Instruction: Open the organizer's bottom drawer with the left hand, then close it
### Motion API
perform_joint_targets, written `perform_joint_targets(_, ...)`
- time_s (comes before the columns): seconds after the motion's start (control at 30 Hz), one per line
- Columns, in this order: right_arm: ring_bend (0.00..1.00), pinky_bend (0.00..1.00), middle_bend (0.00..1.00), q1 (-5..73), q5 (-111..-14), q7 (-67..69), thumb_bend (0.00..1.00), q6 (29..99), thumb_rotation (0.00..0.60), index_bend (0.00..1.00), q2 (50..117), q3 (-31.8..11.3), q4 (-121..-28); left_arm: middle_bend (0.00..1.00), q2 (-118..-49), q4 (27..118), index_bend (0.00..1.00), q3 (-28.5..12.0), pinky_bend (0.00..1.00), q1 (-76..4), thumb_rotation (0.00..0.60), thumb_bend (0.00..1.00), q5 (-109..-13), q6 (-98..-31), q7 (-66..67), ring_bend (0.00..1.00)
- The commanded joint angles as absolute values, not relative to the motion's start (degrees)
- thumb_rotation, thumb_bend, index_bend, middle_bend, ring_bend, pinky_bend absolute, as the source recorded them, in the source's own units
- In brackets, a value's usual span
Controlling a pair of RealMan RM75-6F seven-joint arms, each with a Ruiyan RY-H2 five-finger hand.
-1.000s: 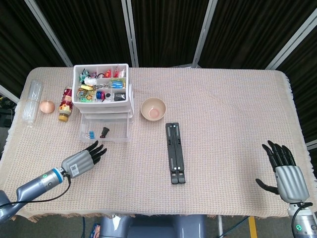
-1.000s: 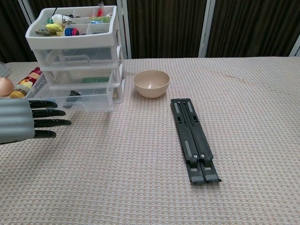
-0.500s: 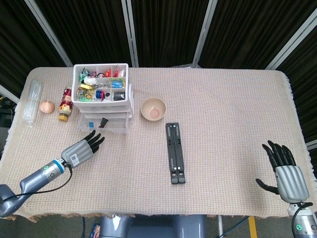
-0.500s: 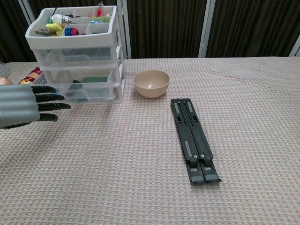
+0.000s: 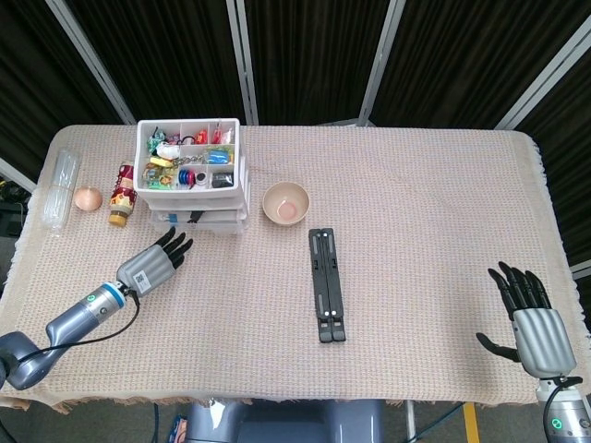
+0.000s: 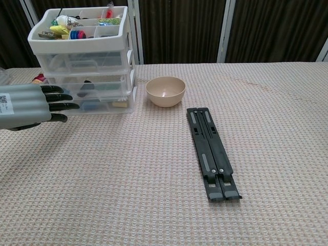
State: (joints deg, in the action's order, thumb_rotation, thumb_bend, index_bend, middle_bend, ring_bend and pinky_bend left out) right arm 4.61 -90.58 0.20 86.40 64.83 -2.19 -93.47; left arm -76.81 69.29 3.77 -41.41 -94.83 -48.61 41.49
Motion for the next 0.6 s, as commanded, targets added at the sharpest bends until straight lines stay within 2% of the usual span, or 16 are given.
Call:
perform_joint_targets(0.03,0.0,0.0,0.0,4.6,-90.6,0.3,0.06,86.4,0.6,0.07,64.8,-2.2,-93.5,0.02,-77.8,68.2,0.22,2.9,0.08,-41.7,0.6,0.69,-93.5,-47.9,41.9,0.0)
perform_joint_targets(0.27,0.0,0.0,0.0,4.6,-90.6,0.4,0.06,86.3,0.6,0.07,64.7,-2.1,-93.5,0.02,-80.2,65.3,0.22,1.4,0.08,-41.9,0.6,0.69,-90.0,-46.0,44.4,0.0)
perform_joint_targets(0.6,0.0,0.0,0.0,4.6,-90.4,0.3,0.06,86.0,0.6,0.07,64.7,-2.0,-93.7,0.02,-80.4,64.8,0.21,0.3,0.08,-41.4,0.6,0.69,-87.0,-46.7,45.5,0.0)
